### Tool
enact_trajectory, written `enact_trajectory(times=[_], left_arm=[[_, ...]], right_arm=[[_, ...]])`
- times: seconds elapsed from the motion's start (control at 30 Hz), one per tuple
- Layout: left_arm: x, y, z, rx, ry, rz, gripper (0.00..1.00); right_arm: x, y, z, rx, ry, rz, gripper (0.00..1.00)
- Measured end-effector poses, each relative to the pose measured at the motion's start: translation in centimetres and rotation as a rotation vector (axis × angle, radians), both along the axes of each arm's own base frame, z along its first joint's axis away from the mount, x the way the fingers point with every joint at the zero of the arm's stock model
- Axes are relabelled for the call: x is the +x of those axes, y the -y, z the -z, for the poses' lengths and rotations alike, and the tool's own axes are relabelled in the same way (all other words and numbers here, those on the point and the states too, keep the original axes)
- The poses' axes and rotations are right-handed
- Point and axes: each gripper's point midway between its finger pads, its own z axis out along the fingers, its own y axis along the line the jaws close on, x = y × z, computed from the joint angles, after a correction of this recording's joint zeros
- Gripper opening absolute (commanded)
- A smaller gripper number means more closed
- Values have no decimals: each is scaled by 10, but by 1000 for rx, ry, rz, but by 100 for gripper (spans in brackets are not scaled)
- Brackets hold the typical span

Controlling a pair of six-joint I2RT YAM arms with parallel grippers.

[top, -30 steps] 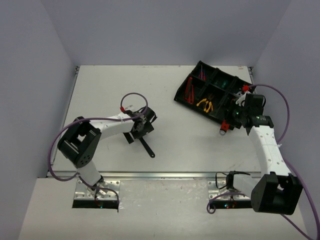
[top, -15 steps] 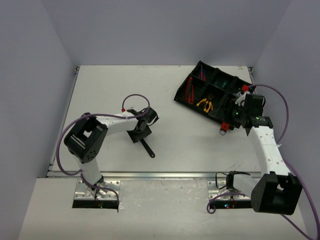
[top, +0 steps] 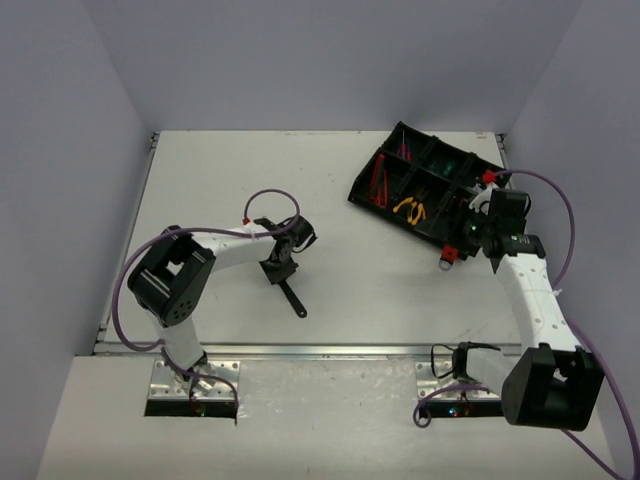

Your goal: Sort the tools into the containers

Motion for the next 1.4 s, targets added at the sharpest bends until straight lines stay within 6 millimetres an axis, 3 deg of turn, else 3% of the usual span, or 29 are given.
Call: enact_trajectory(times=[0.13,0.2,0.33,0.47,0.53,0.63,0.77,0.9,0.97,1.0,1.03,1.07,1.1,1.23,1.33,1.4], left_arm=[[-15,-9,-5,-21,19,58,0],[-21,-12,-18,-56,64,98,0],[-14,-4,-69,-175,248,162,0],[-2,10,-117,-286,418,213,0],[-2,17,-132,-330,460,242,0],[-5,27,-146,-383,491,285,0],[-11,35,-156,-433,506,323,0],[-13,38,-165,-465,525,338,0],[-14,39,-169,-475,536,340,0],[-14,39,-170,-479,540,341,15],[-14,40,-170,-481,543,342,37],[-13,39,-170,-479,545,340,64],[-13,38,-170,-474,547,338,100],[-10,30,-177,-450,587,312,100],[-9,8,-188,-361,618,260,100],[-6,-7,-208,-310,671,227,100]], right_arm=[[-3,-26,-6,58,34,-105,99],[-9,-57,-10,73,58,-221,99],[-37,-130,-16,115,119,-488,99],[-71,-185,-4,183,124,-655,95],[-84,-210,1,211,112,-717,91],[-102,-245,13,221,81,-795,76],[-108,-282,22,215,61,-838,58],[-103,-298,28,214,66,-820,45],[-101,-305,29,223,65,-818,7],[-100,-309,29,229,65,-818,0],[-100,-313,28,239,62,-823,0],[-101,-318,27,248,61,-829,0],[-101,-321,25,254,62,-829,0],[-99,-317,31,227,39,-791,0],[-80,-287,33,163,17,-671,0],[-58,-256,28,132,28,-558,0]])
